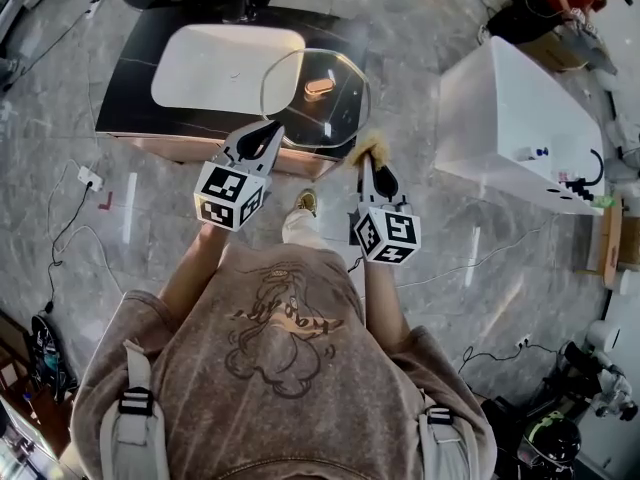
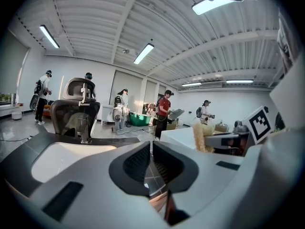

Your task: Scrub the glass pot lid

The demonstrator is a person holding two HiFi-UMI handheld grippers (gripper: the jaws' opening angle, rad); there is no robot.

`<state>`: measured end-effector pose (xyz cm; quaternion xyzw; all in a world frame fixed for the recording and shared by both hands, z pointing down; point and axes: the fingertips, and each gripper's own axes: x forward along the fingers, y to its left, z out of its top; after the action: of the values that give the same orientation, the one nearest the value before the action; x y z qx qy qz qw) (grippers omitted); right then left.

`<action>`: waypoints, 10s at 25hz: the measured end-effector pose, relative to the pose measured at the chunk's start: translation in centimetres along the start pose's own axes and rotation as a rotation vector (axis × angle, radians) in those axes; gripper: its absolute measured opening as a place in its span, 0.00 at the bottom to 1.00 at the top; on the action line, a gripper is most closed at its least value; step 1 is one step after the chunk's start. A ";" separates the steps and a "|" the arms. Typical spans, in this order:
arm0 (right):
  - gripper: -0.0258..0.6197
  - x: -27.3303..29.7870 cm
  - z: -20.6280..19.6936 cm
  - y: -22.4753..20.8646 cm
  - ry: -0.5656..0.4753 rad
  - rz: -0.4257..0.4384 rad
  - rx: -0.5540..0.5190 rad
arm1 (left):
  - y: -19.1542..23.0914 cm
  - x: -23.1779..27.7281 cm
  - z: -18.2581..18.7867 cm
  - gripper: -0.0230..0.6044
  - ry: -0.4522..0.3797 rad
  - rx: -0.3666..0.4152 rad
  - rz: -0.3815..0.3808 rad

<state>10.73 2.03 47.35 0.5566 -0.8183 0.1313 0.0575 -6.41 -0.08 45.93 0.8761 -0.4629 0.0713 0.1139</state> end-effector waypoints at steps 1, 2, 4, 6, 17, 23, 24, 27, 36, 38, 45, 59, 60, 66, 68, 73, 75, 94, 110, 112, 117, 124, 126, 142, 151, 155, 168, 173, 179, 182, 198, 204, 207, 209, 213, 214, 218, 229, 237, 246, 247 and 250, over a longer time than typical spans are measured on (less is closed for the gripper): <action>0.10 0.9 0.3 -0.6 0.004 0.005 0.000 | 0.4 0.9 0.5 0.06 0.000 -0.002 0.004; 0.10 1.7 0.6 -1.1 0.008 0.010 -0.001 | 0.7 1.7 0.8 0.06 0.001 0.000 0.009; 0.10 3.3 1.2 -2.2 0.011 0.021 -0.001 | 1.4 3.4 1.2 0.06 0.013 0.010 0.018; 0.10 4.8 1.8 -3.5 0.010 0.029 0.001 | 1.8 5.2 1.7 0.06 0.020 0.004 0.018; 0.10 11.7 4.3 -6.5 0.028 0.089 -0.015 | 4.6 10.7 4.3 0.06 -0.001 -0.001 0.066; 0.10 13.8 4.8 -6.1 0.034 0.077 -0.016 | 5.4 12.2 4.8 0.06 0.015 0.040 0.010; 0.10 13.9 5.0 -6.1 0.031 0.070 -0.014 | 5.5 12.5 4.9 0.06 0.017 0.046 -0.002; 0.10 14.5 5.3 -6.2 0.021 0.057 -0.010 | 5.9 13.1 5.2 0.06 0.022 0.068 -0.028; 0.11 15.5 5.7 -7.4 0.008 0.019 -0.009 | 6.1 15.9 5.4 0.58 -0.007 0.056 -0.106; 0.10 15.3 5.7 -7.7 0.011 0.011 -0.009 | 5.6 16.6 5.0 0.59 0.022 0.073 -0.146; 0.10 14.6 4.7 -8.7 0.033 -0.012 0.000 | 3.8 18.6 1.1 0.59 0.151 0.200 -0.246; 0.10 14.4 3.5 -8.4 0.063 -0.011 0.015 | 4.0 22.5 -10.0 0.51 0.412 0.288 -0.314; 0.10 14.3 3.4 -8.4 0.066 -0.012 0.015 | 4.1 22.7 -10.7 0.50 0.428 0.289 -0.313; 0.10 14.2 2.6 -8.5 0.084 -0.022 0.024 | 4.4 23.5 -12.8 0.45 0.484 0.289 -0.307; 0.10 14.2 2.5 -8.6 0.085 -0.023 0.025 | 4.5 23.6 -13.1 0.42 0.490 0.304 -0.302; 0.10 14.1 2.5 -8.5 0.087 -0.021 0.024 | 3.9 23.5 -13.1 0.36 0.492 0.339 -0.316; 0.10 14.2 2.4 -8.3 0.089 -0.016 0.025 | 3.8 23.5 -13.2 0.34 0.500 0.348 -0.319; 0.10 14.4 1.4 -8.5 0.107 -0.028 0.034 | 3.9 23.6 -13.5 0.33 0.577 0.330 -0.323; 0.10 15.1 3.0 -8.8 0.072 -0.029 0.010 | 4.2 22.5 -6.9 0.33 0.523 0.286 -0.286; 0.10 15.0 3.5 -9.1 0.061 -0.037 0.004 | 4.3 22.4 -6.3 0.33 0.512 0.244 -0.297; 0.10 13.7 6.0 -11.7 0.004 -0.095 0.011 | 5.1 21.7 -4.2 0.33 0.472 0.083 -0.311; 0.10 12.4 7.8 -14.1 -0.019 -0.145 0.000 | 5.6 20.3 0.0 0.33 0.326 -0.331 -0.418; 0.10 12.5 7.6 -13.9 -0.011 -0.138 -0.002 | 5.5 19.9 1.2 0.33 0.269 -0.476 -0.469; 0.10 14.1 7.1 -9.4 0.004 -0.020 -0.015 | 5.0 16.9 3.8 0.33 0.046 -1.084 -0.678; 0.10 16.4 9.2 -5.9 -0.034 0.092 -0.049 | 3.7 16.4 3.8 0.33 0.051 -1.120 -0.731; 0.10 17.9 11.0 -4.4 -0.059 0.135 -0.113 | 1.7 16.0 3.8 0.33 0.088 -1.093 -0.801; 0.10 18.4 11.9 -4.4 -0.087 0.126 -0.108 | -0.4 15.6 3.8 0.33 0.132 -1.062 -0.873; 0.10 18.8 11.5 -4.5 -0.078 0.127 -0.105 | -0.7 15.4 4.0 0.33 0.123 -1.075 -0.889; 0.10 20.2 8.7 -4.9 -0.004 0.128 -0.119 | -0.6 15.0 4.3 0.33 0.112 -1.079 -0.902; 0.10 20.8 7.9 -4.8 0.018 0.131 -0.113 | -0.7 15.0 4.7 0.33 0.099 -1.088 -0.906; 0.10 22.4 1.9 -5.7 0.148 0.132 -0.072 | -0.3 14.9 5.4 0.33 0.024 -1.159 -0.905; 0.10 22.4 -0.3 -5.9 0.204 0.147 -0.079 | 0.2 15.0 6.2 0.33 -0.019 -1.190 -0.906; 0.10 22.1 -1.3 -5.7 0.227 0.166 -0.077 | 0.5 15.0 6.3 0.33 -0.032 -1.198 -0.898; 0.10 22.1 -2.3 -5.8 0.242 0.173 -0.080 | 0.6 15.0 6.3 0.33 -0.034 -1.201 -0.892; 0.10 21.8 -3.2 -5.3 0.264 0.194 -0.079 | 0.9 15.2 6.4 0.33 -0.045 -1.206 -0.882; 0.10 21.7 -3.1 -5.0 0.266 0.203 -0.076 | 1.1 15.2 6.4 0.33 -0.050 -1.212 -0.878; 0.10 21.2 -3.4 -4.1 0.286 0.245 -0.071 | 1.8 15.9 6.4 0.33 -0.064 -1.227 -0.864; 0.10 18.9 -5.1 -0.8 0.338 0.344 -0.037 | 2.9 16.9 6.6 0.33 -0.094 -1.231 -0.832; 0.10 16.7 -4.6 1.4 0.369 0.422 -0.039 | 3.5 17.3 6.5 0.33 -0.109 -1.240 -0.806; 0.10 13.9 -2.3 3.8 0.357 0.538 -0.014 | 4.0 17.4 6.3 0.33 -0.126 -1.243 -0.771; 0.10 13.6 -1.9 3.9 0.351 0.547 -0.009 | 4.0 17.4 6.3 0.33 -0.126 -1.243 -0.766; 0.10 13.0 -0.6 4.5 0.331 0.579 0.010 | 4.3 17.6 6.0 0.33 -0.128 -1.255 -0.745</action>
<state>1.71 -7.86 50.35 0.2722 -0.9214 0.2349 0.1473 0.07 -18.02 44.82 0.7477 -0.0936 -0.3023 0.5838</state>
